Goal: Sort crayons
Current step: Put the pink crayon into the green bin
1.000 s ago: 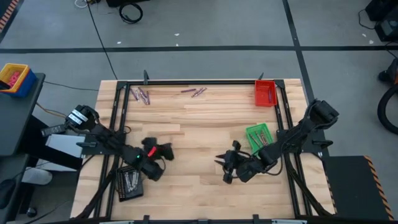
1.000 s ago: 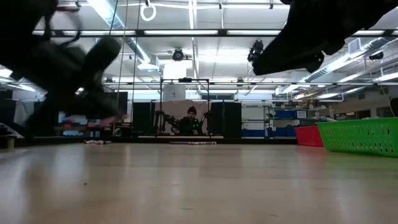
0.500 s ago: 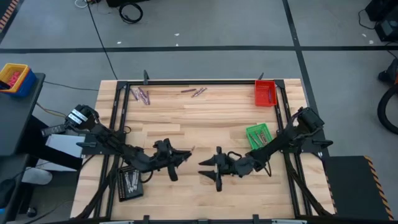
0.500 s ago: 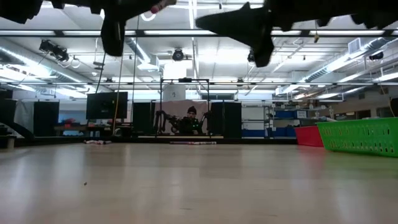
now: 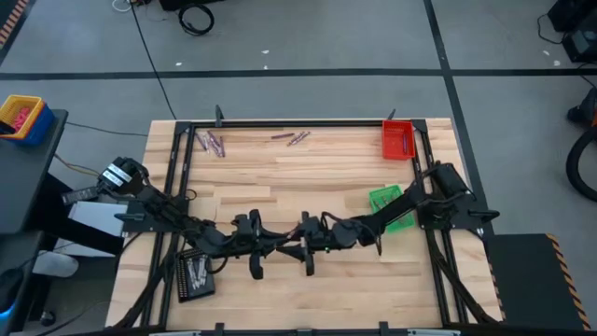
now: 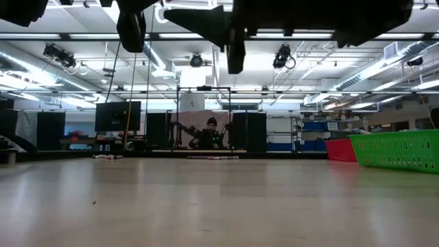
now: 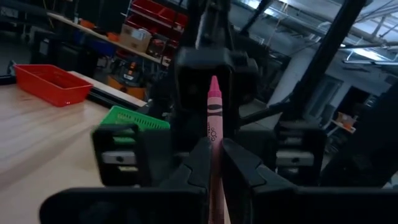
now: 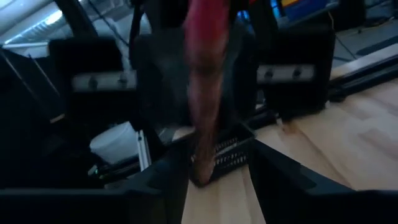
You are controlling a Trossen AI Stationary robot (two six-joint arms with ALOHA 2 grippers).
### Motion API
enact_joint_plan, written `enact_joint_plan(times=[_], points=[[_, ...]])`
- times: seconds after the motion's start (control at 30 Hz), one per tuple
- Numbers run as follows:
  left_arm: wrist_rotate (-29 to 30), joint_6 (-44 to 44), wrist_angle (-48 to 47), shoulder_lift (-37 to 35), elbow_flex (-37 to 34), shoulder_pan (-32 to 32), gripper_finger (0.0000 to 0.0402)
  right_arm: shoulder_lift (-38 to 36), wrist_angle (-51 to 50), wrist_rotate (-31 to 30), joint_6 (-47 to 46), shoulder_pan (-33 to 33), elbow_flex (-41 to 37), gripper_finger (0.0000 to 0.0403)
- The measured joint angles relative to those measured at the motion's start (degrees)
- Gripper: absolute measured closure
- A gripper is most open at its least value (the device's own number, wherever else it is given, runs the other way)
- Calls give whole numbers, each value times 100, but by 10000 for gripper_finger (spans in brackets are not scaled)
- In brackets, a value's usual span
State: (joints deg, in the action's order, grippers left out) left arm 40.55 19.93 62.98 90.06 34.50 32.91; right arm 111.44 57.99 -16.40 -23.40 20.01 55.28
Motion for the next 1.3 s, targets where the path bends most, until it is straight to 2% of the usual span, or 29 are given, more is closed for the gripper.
enact_joint_plan(times=[0.23, 0.47, 0.7, 0.9, 0.97, 1.07, 1.17, 1.3], points=[[-4, -1, -28, 0, 2, -37, 367, -9, -41, 235, 58, -136, 60, 271], [28, 102, -29, 0, 3, -66, 366, -11, 24, 131, 358, -91, 60, 377], [114, 151, -102, 0, 11, -33, 353, -11, 2, 98, 228, -1, 60, 368], [321, 150, -186, -39, 11, 116, 277, -40, -307, 178, 251, 144, 60, 375], [335, 150, -251, -107, 9, 172, 247, -157, -775, 207, 247, 191, 60, 374], [337, 146, -428, -249, 9, 315, 208, -616, -2032, 206, 239, 259, 60, 371], [339, 105, -731, -430, 9, 461, 182, -1330, -3993, 65, 38, 349, 60, 371], [352, -8, -865, -485, 9, 569, 171, -2455, -7209, -24, -808, 368, 60, 370]])
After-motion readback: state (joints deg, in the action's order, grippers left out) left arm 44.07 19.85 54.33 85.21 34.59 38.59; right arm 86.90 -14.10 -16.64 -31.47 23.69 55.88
